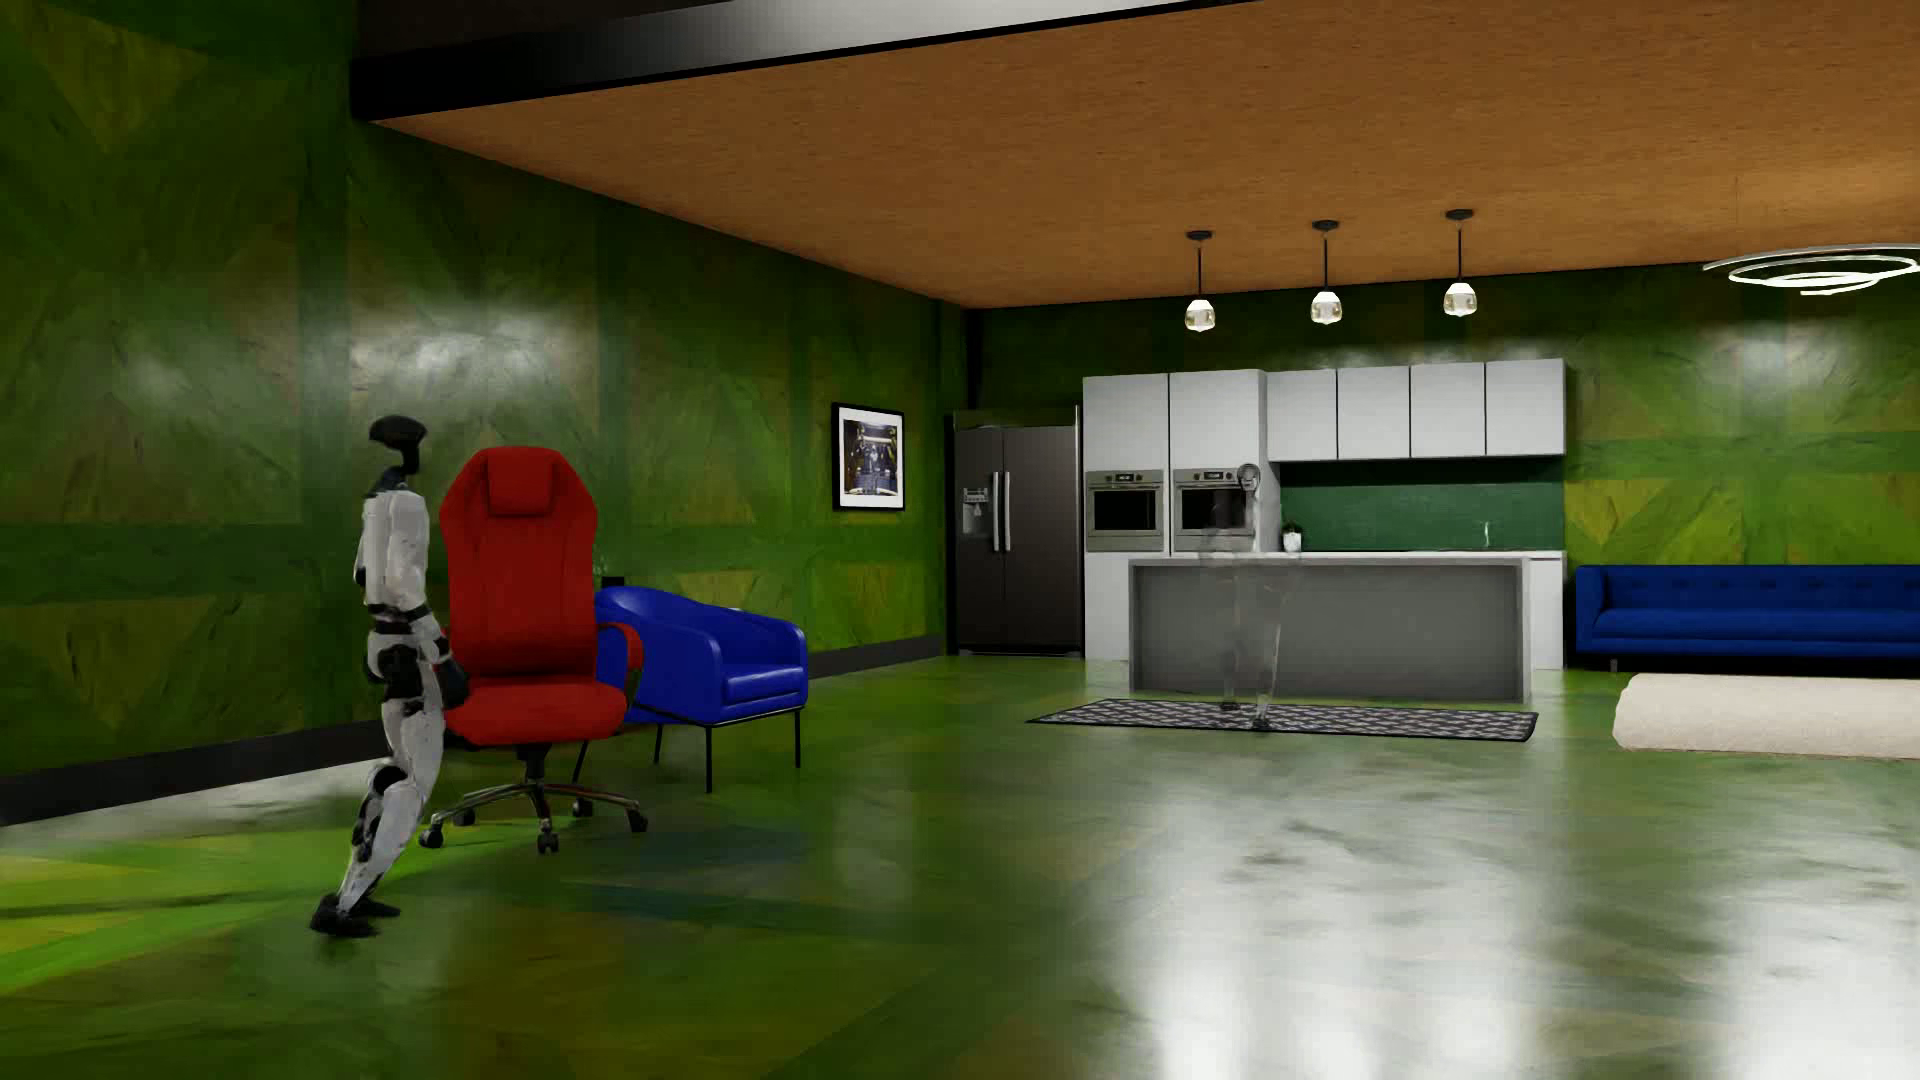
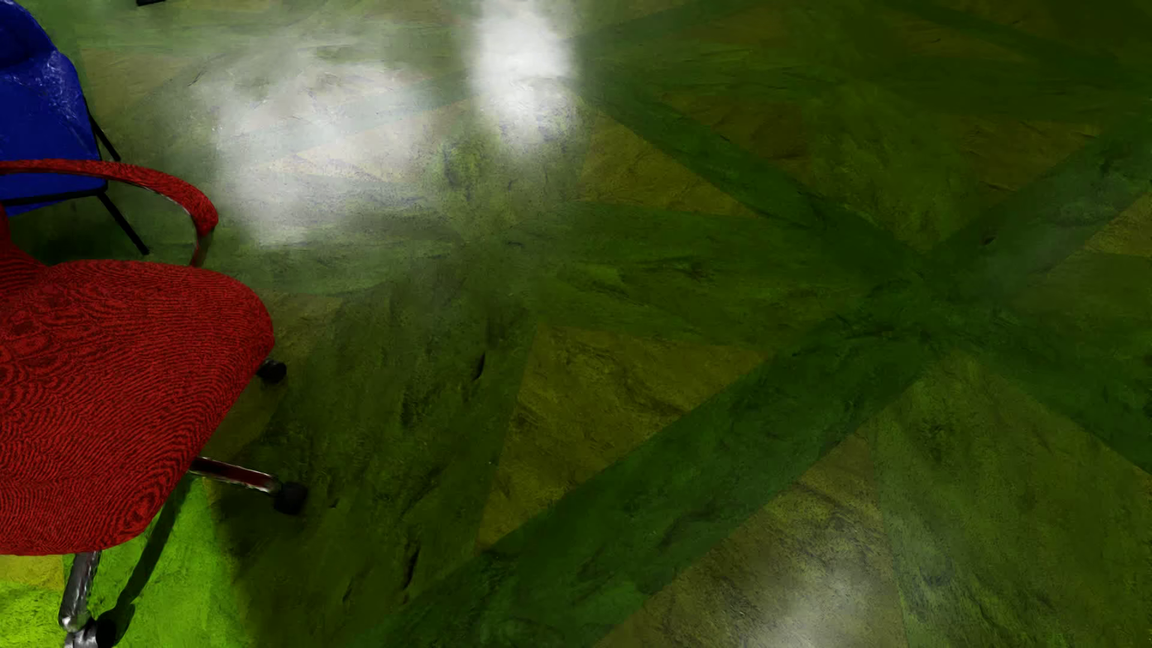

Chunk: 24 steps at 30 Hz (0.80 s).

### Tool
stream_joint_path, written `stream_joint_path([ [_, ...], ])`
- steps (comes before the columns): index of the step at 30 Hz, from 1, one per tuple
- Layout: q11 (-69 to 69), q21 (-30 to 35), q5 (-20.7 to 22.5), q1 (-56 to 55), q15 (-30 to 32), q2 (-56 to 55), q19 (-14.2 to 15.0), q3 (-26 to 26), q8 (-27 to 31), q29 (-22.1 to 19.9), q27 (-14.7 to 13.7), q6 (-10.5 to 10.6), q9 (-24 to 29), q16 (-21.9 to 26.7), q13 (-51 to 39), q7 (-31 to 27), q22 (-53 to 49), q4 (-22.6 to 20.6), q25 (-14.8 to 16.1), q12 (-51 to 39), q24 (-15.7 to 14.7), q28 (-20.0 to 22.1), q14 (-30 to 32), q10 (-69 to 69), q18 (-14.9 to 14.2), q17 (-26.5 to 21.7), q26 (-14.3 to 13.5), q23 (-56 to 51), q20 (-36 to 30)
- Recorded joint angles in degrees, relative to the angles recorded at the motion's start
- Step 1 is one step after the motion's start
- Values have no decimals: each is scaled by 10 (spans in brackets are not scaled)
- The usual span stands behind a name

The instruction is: Walk to the counter

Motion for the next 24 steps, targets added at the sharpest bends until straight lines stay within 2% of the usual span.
stream_joint_path([
  [4, 36, -1, 8, -3, -43, -37, 0, -6, 0, 0, 0, 4, 11, -4, 17, 0, -9, -8, 0, 1, 0, 0, 24, 7, 0, -6, 0, 1, -18],
  [7, 192, 7, -1, 43, -53, -123, 0, -25, 0, 0, 0, -3, 44, 18, 34, 0, -32, -15, 0, -2, 0, 0, -6, 5, 0, -9, 0, 12, -40],
  [9, 240, 11, 2, 68, -51, -180, 0, -62, 0, 0, 0, 7, 50, 28, 50, 0, -45, 1, 0, -12, 0, 0, -29, -1, 0, -11, 0, 16, -44],
  [11, 202, 16, 2, 94, -25, -233, 0, -89, 0, 0, 0, 21, 55, 23, 63, 0, -38, 12, 0, -32, 0, 0, -57, -11, 0, -19, 0, 28, -34],
  [14, 131, 16, -6, 161, 28, -293, 0, -108, 0, 0, 0, 23, 68, 21, 74, 0, -34, 17, 0, -58, 0, 0, -119, -18, 0, -22, 0, 66, -23],
  [17, 107, 11, -15, 221, 31, -320, 0, -138, 0, 0, 0, 25, 71, 20, 77, 0, -11, 21, 0, -74, 0, 0, -130, -25, 0, -23, 0, 94, -32],
  [19, 159, 16, -4, 233, 15, -339, 0, -163, 0, 0, 0, 35, 60, 20, 78, 0, -7, 44, 0, -59, 0, 0, -87, -8, 0, -24, 0, 103, -45],
  [20, 192, 18, 3, 230, -4, -336, 0, -171, 0, 0, 0, 43, 57, 15, 80, 0, 8, 56, 0, -50, 0, 0, -38, 22, 0, -26, 0, 102, -50],
  [21, 213, 25, 11, 219, -25, -317, 0, -170, 0, 0, 0, 47, 55, 16, 77, 0, 11, 65, 0, -36, 0, 0, 39, 72, 0, -27, 0, 105, -65],
  [23, 219, 21, 26, 126, -68, -261, 0, -149, 0, 0, 0, 42, 56, 16, 68, 0, 16, 79, 0, -11, 0, 0, 197, 272, 0, -21, 0, 104, -72],
  [24, 206, 16, 45, 68, -84, -219, 0, -122, 0, 0, 0, 43, 70, 16, 62, 0, 12, 87, 0, -1, 0, 0, 218, 388, 0, -18, 0, 90, -69],
])
